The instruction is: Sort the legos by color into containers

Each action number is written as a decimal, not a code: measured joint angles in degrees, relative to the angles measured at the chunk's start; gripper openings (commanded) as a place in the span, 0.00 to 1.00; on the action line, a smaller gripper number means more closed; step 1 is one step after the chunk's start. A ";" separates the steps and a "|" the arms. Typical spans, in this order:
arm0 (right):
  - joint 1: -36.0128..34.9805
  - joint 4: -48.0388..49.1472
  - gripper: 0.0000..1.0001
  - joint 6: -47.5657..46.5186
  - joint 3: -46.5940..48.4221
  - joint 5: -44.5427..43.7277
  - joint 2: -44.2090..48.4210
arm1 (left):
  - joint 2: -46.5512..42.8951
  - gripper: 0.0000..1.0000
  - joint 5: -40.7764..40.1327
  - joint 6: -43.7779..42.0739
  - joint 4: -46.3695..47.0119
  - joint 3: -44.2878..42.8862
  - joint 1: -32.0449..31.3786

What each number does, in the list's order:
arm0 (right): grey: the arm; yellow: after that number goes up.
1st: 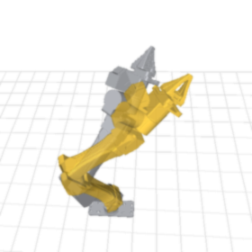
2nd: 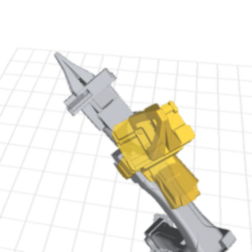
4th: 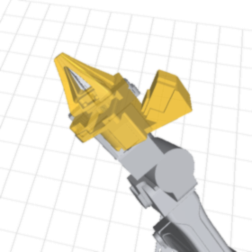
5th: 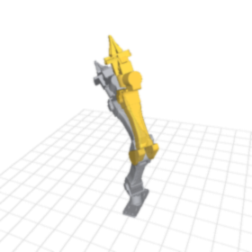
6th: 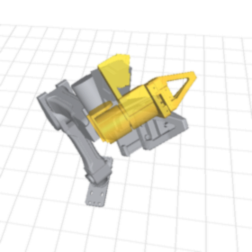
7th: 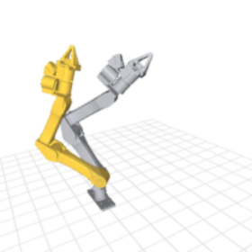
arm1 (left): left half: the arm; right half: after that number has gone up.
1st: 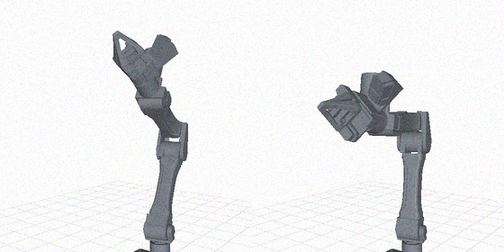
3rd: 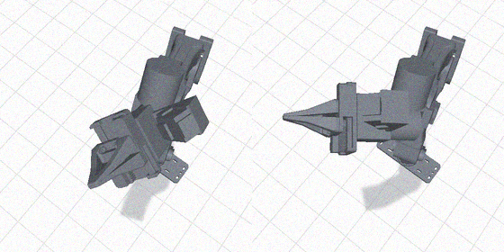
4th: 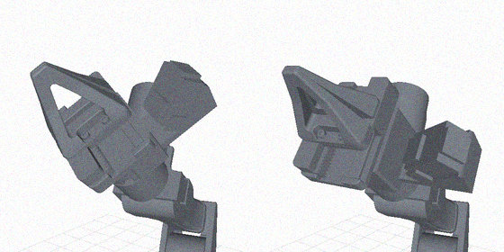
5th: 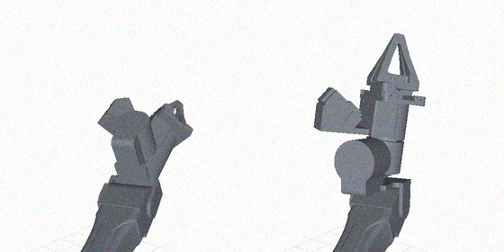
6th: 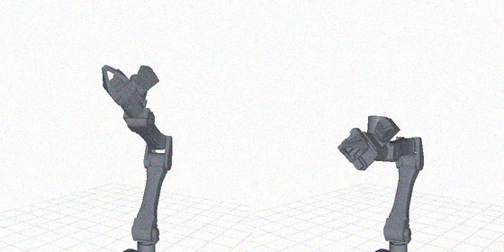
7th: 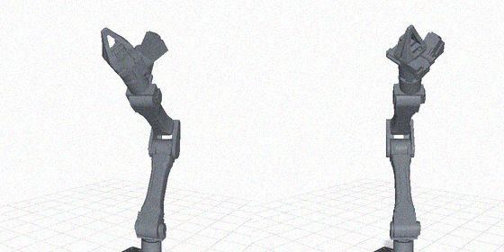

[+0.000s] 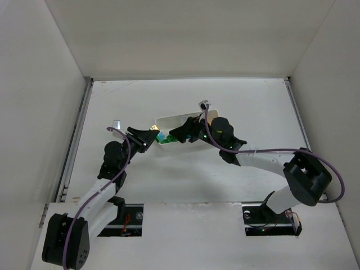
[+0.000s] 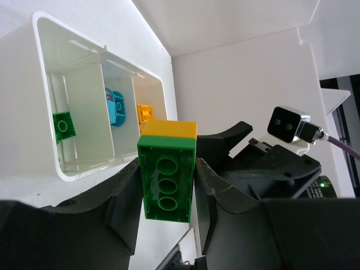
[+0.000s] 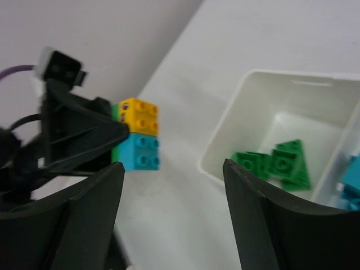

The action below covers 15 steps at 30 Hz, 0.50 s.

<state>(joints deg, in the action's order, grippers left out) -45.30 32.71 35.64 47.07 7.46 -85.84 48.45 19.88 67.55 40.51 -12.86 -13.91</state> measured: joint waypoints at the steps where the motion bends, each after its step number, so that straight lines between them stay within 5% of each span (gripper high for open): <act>1: 0.59 2.49 0.80 1.49 -0.50 2.60 -0.04 | 0.57 0.15 0.02 0.57 0.98 0.02 -0.02; 8: 3.30 16.81 0.84 14.21 -1.46 17.00 -7.02 | 3.39 0.15 -0.07 4.87 7.34 1.31 -2.01; 15: 3.26 23.58 0.74 22.18 -1.46 23.26 -11.69 | 3.74 0.16 -0.22 7.98 10.86 2.14 -3.74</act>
<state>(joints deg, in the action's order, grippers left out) -42.04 56.29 57.82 45.60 30.72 -97.54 52.18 19.66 75.53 51.37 -10.72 -17.65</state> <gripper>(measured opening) 0.768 0.342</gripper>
